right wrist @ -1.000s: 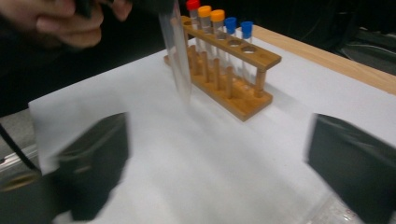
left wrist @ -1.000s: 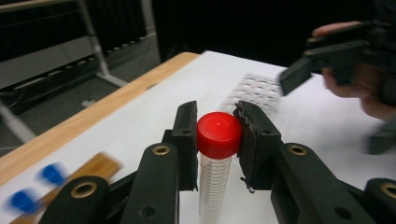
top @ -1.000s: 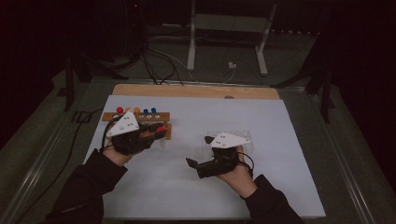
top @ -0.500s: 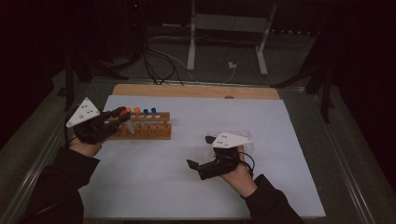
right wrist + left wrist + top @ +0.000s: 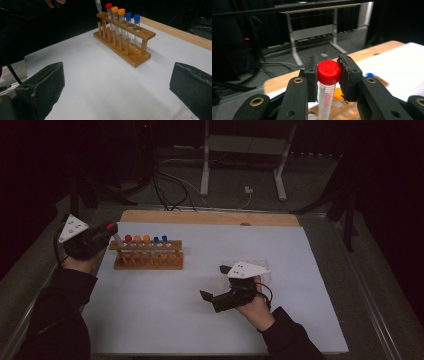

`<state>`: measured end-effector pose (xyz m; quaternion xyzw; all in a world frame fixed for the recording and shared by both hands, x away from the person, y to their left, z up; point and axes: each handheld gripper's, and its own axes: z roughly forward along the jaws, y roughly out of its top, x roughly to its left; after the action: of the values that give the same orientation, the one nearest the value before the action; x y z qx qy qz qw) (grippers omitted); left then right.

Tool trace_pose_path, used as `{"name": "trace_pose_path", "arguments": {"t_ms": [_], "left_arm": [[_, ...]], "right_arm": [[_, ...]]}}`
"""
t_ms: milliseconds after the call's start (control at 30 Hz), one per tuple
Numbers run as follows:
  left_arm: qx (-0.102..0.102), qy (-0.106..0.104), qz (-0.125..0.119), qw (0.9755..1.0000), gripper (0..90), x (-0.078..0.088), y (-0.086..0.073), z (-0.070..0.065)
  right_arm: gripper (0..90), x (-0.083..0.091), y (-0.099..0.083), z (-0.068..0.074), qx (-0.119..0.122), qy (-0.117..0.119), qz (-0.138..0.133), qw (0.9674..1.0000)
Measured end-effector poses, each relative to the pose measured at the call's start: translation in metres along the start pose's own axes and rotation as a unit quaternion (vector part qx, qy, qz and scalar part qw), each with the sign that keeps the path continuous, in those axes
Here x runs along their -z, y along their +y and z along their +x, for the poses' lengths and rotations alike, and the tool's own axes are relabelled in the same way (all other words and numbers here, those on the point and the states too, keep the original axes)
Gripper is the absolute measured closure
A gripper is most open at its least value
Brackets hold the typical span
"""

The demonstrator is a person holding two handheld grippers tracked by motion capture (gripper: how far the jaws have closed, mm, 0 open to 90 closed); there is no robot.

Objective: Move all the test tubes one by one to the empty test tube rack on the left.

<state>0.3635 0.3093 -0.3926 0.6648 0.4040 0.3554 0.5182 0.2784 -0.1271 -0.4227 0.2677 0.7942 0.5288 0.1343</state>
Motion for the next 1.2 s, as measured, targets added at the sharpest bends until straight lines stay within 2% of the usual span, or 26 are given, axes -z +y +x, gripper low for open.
{"name": "trace_pose_path", "arguments": {"t_ms": [33, 67, 133, 333, 533, 733, 900, 967, 1200], "left_arm": [[0.008, 0.002, -0.006, 0.9999, 71.5, -0.002, -0.002, 0.003], [0.007, 0.012, -0.007, 0.9999, 71.5, -0.004, -0.005, 0.005], [0.02, 0.011, -0.014, 0.9996, 71.5, -0.008, -0.011, 0.008], [0.027, 0.025, 0.006, 0.9993, 71.5, -0.019, -0.029, 0.012], [0.028, 0.023, 0.041, 0.9985, 71.5, -0.028, -0.044, 0.011], [0.023, 0.023, 0.074, 0.9968, 71.5, -0.038, -0.049, 0.007], [0.013, 0.031, 0.106, 0.9938, 71.4, -0.046, -0.054, 0.003], [0.02, 0.031, 0.106, 0.9937, 71.4, -0.046, -0.054, 0.004], [0.02, 0.032, 0.11, 0.9932, 70.1, -0.044, -0.051, 0.002]], "right_arm": [[0.0, 0.0, 0.0, 0.0, -0.001, 0.001, -0.001, 1.0], [0.0, 0.001, 0.0, 0.0, -0.001, 0.0, -0.002, 1.0], [0.0, 0.001, 0.0, -0.001, -0.001, 0.0, -0.002, 1.0], [0.0, 0.001, -0.001, -0.002, -0.003, 0.001, 0.0, 1.0], [0.0, 0.001, -0.001, -0.002, -0.003, 0.002, 0.001, 1.0], [0.0, 0.0, -0.001, -0.003, -0.004, 0.003, 0.004, 1.0], [0.0, 0.0, -0.001, -0.003, -0.005, 0.003, 0.005, 1.0], [0.0, 0.001, -0.001, -0.004, -0.006, 0.003, 0.004, 1.0], [0.0, 0.002, -0.001, -0.005, -0.009, 0.003, 0.003, 1.0]]}}
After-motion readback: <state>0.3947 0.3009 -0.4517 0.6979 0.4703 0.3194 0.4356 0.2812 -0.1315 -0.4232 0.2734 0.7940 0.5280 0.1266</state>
